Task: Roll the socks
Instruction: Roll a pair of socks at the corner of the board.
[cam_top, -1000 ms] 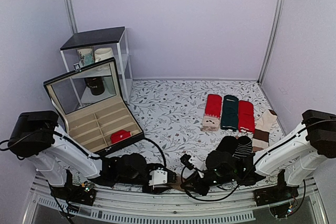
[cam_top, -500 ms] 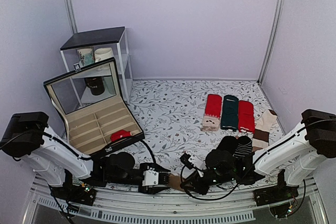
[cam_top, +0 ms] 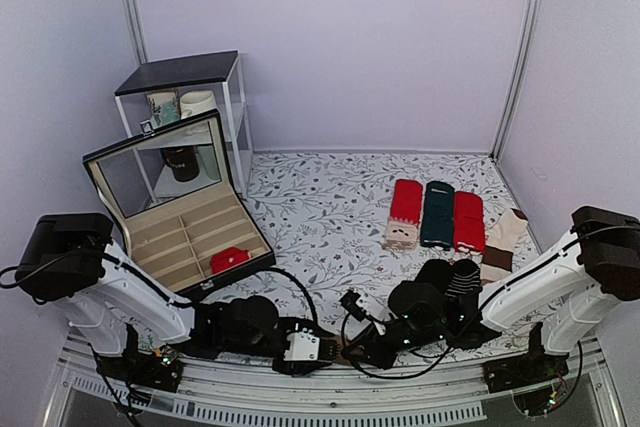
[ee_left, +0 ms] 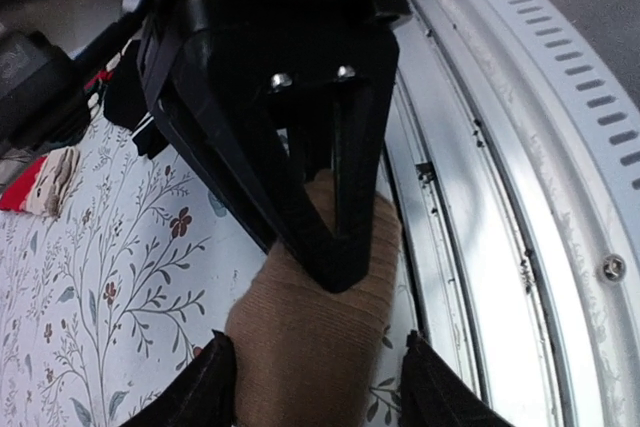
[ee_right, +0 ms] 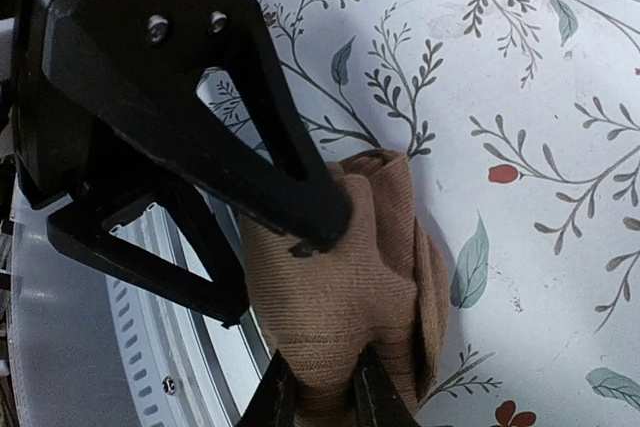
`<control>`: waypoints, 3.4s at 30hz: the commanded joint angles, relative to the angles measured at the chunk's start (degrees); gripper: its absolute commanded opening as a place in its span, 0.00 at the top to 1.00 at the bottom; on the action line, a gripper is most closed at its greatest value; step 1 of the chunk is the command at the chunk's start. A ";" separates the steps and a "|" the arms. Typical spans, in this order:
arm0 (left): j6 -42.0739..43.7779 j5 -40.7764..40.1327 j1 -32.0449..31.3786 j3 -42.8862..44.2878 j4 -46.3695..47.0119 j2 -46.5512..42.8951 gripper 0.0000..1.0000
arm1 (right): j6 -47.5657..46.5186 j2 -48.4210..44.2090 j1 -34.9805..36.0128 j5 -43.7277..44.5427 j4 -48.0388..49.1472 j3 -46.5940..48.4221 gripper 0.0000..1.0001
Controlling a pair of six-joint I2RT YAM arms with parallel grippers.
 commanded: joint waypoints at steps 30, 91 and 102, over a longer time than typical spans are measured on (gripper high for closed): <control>-19.28 7.49 5.04 6.41 -16.33 7.58 1.00 | -10.89 -25.08 -1.09 10.45 3.37 -16.84 0.38; -3.01 -4.69 3.35 3.77 -11.37 -7.55 0.43 | 9.76 13.66 -9.67 -12.88 15.75 -10.23 0.92; 7.79 -0.92 1.77 4.67 -16.45 -4.67 0.38 | 10.44 15.18 -10.73 -14.98 10.80 -9.22 0.92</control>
